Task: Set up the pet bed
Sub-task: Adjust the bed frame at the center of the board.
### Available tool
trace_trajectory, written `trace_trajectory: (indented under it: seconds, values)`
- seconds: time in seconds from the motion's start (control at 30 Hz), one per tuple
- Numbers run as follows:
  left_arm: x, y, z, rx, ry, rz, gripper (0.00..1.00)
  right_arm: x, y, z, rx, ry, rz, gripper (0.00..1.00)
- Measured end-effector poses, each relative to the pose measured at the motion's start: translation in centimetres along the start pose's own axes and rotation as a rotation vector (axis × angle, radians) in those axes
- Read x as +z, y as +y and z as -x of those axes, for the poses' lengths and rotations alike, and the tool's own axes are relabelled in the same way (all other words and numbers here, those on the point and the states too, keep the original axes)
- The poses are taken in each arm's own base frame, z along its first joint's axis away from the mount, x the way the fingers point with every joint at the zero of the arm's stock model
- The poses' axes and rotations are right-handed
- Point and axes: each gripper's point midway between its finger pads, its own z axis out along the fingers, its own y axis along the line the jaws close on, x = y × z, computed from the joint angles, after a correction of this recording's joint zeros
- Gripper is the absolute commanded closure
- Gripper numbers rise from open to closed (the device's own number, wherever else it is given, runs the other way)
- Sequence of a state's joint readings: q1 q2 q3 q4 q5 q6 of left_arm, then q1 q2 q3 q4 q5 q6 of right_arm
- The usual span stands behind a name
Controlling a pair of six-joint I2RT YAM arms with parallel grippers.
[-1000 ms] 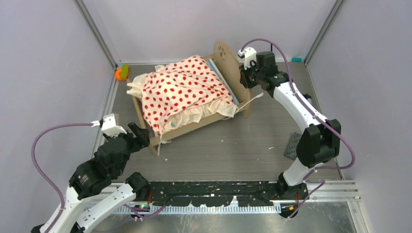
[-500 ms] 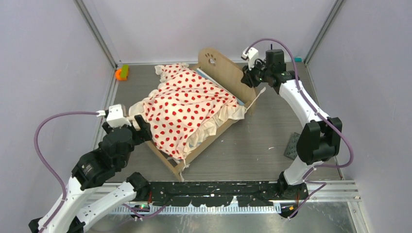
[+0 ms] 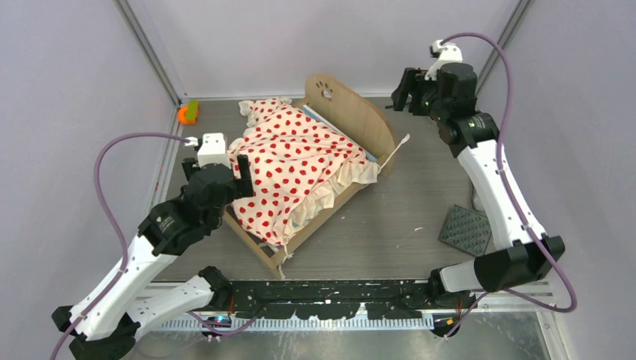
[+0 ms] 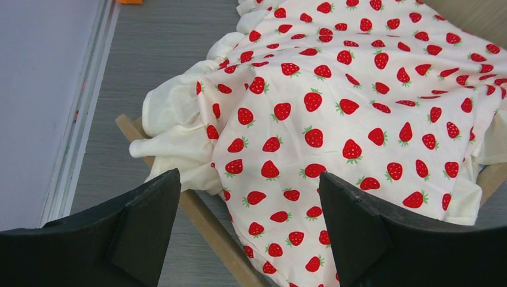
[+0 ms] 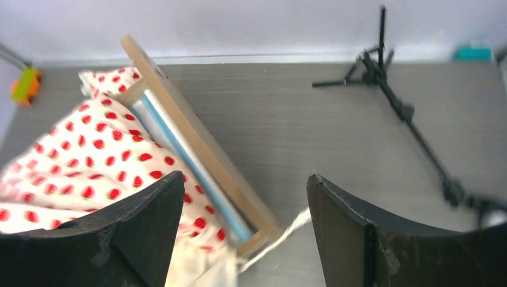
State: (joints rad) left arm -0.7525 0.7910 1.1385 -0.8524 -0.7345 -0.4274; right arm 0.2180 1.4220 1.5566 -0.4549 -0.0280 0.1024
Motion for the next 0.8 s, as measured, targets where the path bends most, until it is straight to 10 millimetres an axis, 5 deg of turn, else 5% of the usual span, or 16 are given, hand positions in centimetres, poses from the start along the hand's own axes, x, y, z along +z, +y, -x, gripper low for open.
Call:
trace_trajectory:
  seconds: [0.07, 0.17, 0.3, 0.37, 0.53, 0.8]
  values:
    - [0.4, -0.2, -0.5, 0.015, 0.022, 0.006, 0.12, -2.5, 0.0, 0.5, 0.135, -0.004, -0.069, 0.21]
    - [0.6, 0.0, -1.5, 0.039, 0.066, 0.021, 0.12, -5.7, 1.9, -1.8, 0.287, 0.050, -0.126, 0.20]
    - [0.7, 0.7, -3.0, 0.085, 0.128, 0.050, 0.13, -8.3, 8.7, -7.8, 0.376, 0.189, -0.121, 0.20]
    - [0.7, 0.9, -3.7, 0.103, 0.154, 0.061, 0.13, -8.7, 11.5, -12.4, 0.415, 0.272, -0.130, 0.21]
    - [0.6, 1.6, -5.7, 0.119, 0.184, 0.065, 0.15, -8.6, 13.1, -22.5, 0.430, 0.427, -0.268, 0.25]
    - [-0.8, 3.2, -6.3, 0.070, 0.129, 0.044, 0.18, -6.4, 16.5, -27.1, 0.490, 0.455, -0.331, 0.39]
